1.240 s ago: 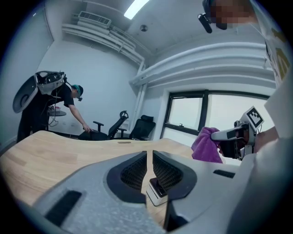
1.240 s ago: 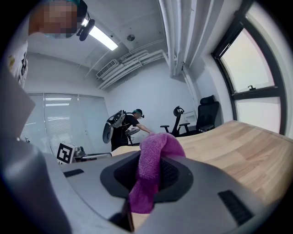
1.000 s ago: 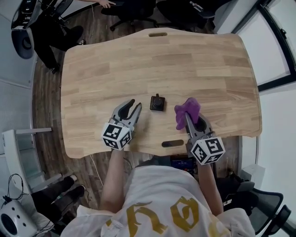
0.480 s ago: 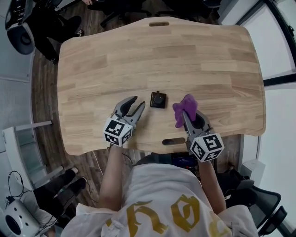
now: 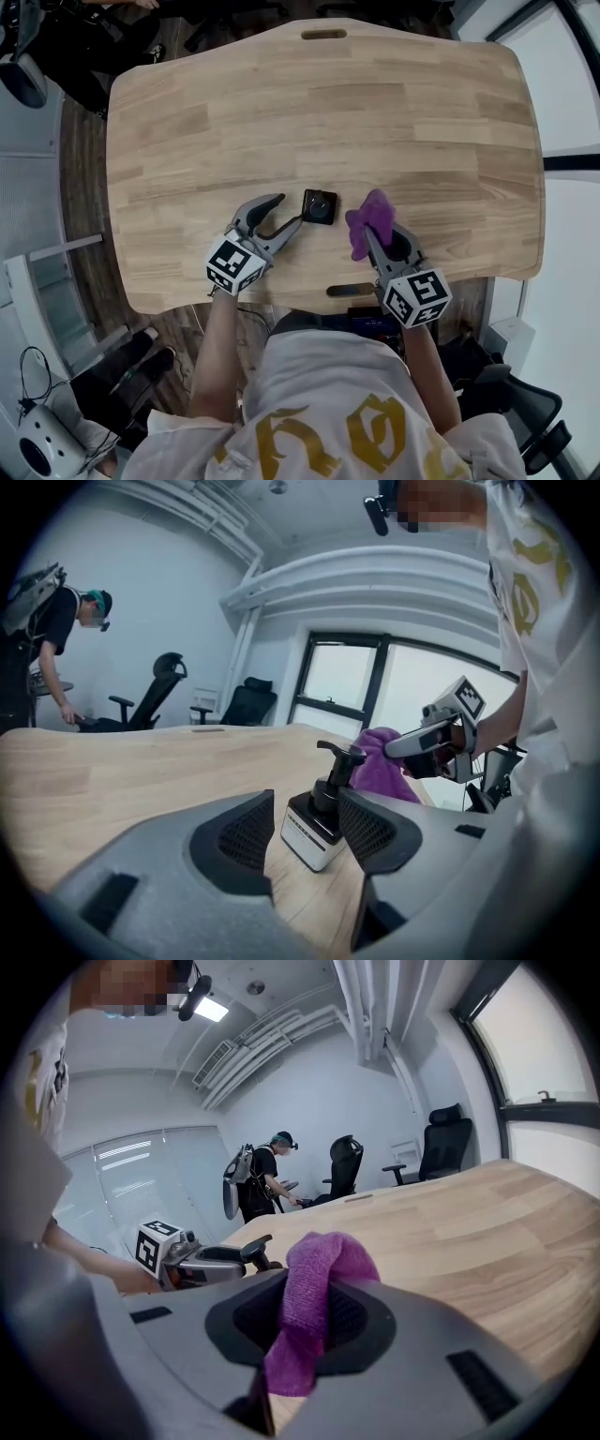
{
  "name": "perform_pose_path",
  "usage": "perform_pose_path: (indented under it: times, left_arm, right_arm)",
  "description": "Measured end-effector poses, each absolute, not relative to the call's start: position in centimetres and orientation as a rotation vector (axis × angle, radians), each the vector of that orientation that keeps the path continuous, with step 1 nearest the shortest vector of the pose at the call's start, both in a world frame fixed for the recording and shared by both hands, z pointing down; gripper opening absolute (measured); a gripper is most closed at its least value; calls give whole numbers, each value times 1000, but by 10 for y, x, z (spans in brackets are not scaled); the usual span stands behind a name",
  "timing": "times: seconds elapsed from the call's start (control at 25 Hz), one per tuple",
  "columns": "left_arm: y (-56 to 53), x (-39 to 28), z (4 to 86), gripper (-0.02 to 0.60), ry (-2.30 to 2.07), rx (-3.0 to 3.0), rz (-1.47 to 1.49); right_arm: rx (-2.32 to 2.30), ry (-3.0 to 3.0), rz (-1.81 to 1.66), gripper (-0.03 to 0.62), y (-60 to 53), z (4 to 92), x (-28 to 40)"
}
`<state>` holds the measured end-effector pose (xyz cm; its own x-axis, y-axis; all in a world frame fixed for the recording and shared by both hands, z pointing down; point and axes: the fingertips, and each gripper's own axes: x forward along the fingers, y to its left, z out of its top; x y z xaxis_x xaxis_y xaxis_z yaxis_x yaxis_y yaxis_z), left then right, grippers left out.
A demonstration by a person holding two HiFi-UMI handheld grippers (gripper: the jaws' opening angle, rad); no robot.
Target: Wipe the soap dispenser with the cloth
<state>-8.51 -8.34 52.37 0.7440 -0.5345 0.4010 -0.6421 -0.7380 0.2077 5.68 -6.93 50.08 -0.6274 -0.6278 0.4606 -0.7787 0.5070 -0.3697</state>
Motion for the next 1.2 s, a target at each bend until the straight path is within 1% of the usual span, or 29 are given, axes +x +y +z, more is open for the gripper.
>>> perform_pose_path:
  times: [0.28,0.48,0.8,1.2]
  left_arm:
    - [-72,-68,539,236,-721,2688,573]
    - [-73,-64,552,287,-642,2716,646]
    - [-73,-50,569,288,-478,2800,814]
    - [-81,-41,575,305,-446,2820,831]
  right_arm:
    - [1144,-2468,854,66,-74,513,58]
    - [1126,-2459,875,66,-78,521,60]
    - [1084,-2450,897,66,-80,530,59]
    - [1061,-2469,930,66,-80,532,59]
